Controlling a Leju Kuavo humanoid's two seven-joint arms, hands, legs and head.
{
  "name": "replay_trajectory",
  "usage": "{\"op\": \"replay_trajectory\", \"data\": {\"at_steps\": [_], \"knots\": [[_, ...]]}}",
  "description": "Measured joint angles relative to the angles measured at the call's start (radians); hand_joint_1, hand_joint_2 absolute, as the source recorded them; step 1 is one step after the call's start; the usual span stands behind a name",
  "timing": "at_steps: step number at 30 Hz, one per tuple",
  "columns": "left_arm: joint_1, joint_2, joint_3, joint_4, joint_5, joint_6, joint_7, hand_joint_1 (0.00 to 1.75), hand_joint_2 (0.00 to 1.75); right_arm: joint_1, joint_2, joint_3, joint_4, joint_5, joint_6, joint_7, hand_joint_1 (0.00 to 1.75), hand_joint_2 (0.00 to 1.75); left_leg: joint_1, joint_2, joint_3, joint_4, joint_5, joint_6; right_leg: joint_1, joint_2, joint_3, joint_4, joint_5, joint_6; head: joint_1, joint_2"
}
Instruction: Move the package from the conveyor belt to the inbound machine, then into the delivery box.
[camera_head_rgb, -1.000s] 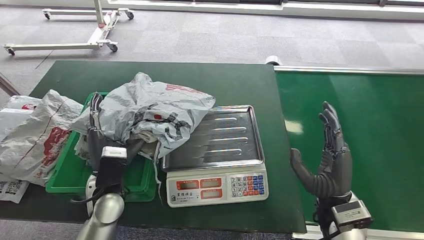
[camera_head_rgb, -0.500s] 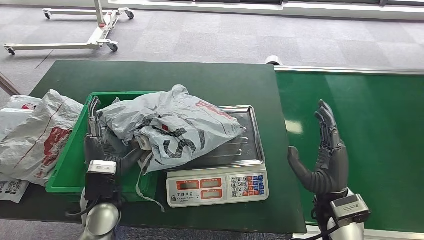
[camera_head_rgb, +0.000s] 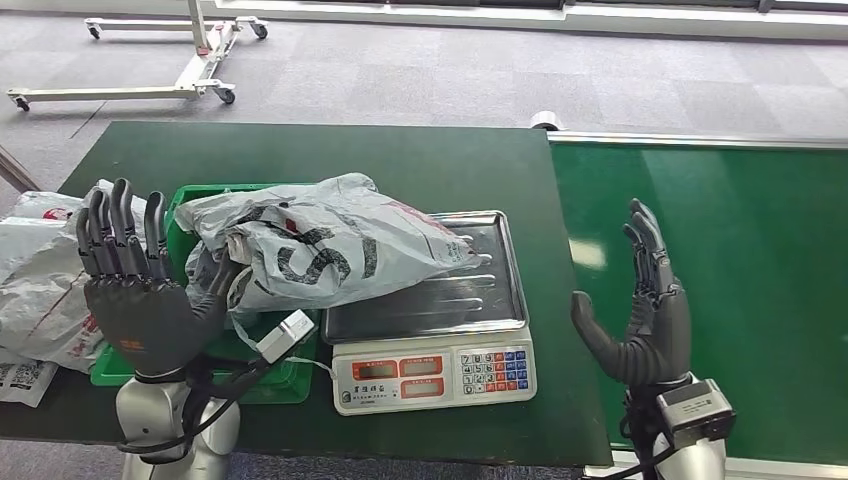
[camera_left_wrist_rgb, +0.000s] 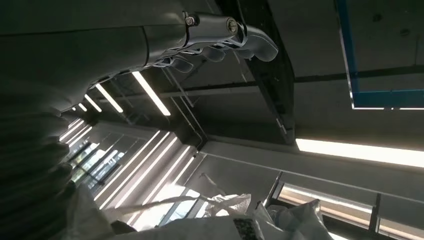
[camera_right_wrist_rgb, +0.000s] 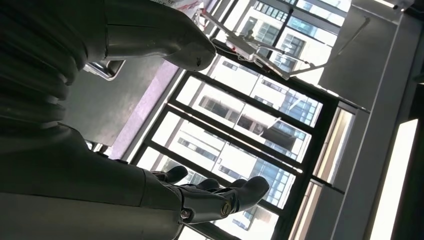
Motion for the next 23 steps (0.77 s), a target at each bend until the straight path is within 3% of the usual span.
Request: {"op": "replay_trajectory", "data": {"at_steps": [4, 9, 11, 14, 15, 18, 22, 23], "knots": [[0.000, -0.026, 0.084, -0.041, -0.001, 0.000, -0.100, 0.00, 1.75, -0.002, 0.000, 0.000, 0.000, -0.002, -0.006, 0.006, 0.00, 1.75, 0.000, 0.000, 0.001, 0.000, 0.000, 0.000, 0.000, 0.000, 0.000, 0.000, 0.000, 0.000, 0.000, 0.000], [0.009, -0.032, 0.149, -0.081, -0.001, 0.000, -0.155, 0.00, 1.75, 0.001, 0.000, 0.000, 0.001, -0.007, -0.020, 0.001, 0.00, 1.75, 0.000, 0.000, 0.001, 0.000, 0.000, 0.000, 0.000, 0.001, -0.001, 0.000, 0.000, -0.001, 0.000, 0.000], [0.009, -0.032, 0.162, -0.090, -0.001, 0.000, -0.123, 0.00, 1.75, 0.002, 0.000, 0.000, 0.001, -0.008, -0.024, -0.002, 0.00, 1.75, 0.000, 0.000, 0.001, 0.000, 0.000, 0.000, 0.000, 0.001, -0.001, 0.000, 0.000, -0.001, 0.000, 0.000], [0.007, -0.032, 0.145, -0.085, 0.016, -0.002, 0.015, 0.00, 1.75, 0.004, 0.000, 0.000, 0.002, -0.008, -0.030, -0.007, 0.00, 1.75, 0.000, 0.000, 0.001, 0.000, 0.000, 0.000, 0.000, 0.000, 0.000, 0.000, 0.000, 0.000, 0.000, 0.000], [0.005, -0.030, 0.136, -0.068, 0.047, -0.016, 0.024, 0.00, 1.75, 0.005, 0.000, 0.000, 0.003, -0.008, -0.033, -0.008, 0.00, 1.75, 0.000, -0.001, 0.001, 0.000, 0.000, 0.000, 0.000, -0.001, 0.000, 0.000, -0.001, 0.000, 0.000, 0.000], [0.012, -0.017, 0.081, 0.008, 0.350, -0.132, -0.075, 0.00, 1.75, 0.005, 0.000, 0.000, 0.007, -0.008, -0.042, -0.015, 0.00, 1.75, 0.000, -0.002, 0.000, 0.000, 0.000, 0.000, 0.000, -0.003, 0.001, 0.000, 0.000, 0.000, 0.000, 0.000], [0.026, 0.021, -0.031, 0.056, 1.104, -0.235, -0.162, 0.00, 1.75, 0.001, 0.000, 0.000, 0.016, -0.009, -0.036, -0.027, 0.00, 1.75, 0.000, 0.000, 0.001, 0.000, 0.000, 0.000, 0.000, -0.001, 0.000, 0.000, 0.000, 0.000, 0.000, 0.000], [0.027, 0.026, -0.043, 0.060, 1.198, -0.246, -0.170, 0.00, 1.75, 0.000, 0.000, 0.000, 0.017, -0.009, -0.035, -0.027, 0.00, 1.75, 0.000, 0.000, 0.001, 0.000, 0.000, 0.000, 0.000, -0.001, 0.001, 0.000, 0.000, 0.000, 0.000, 0.000]]}}
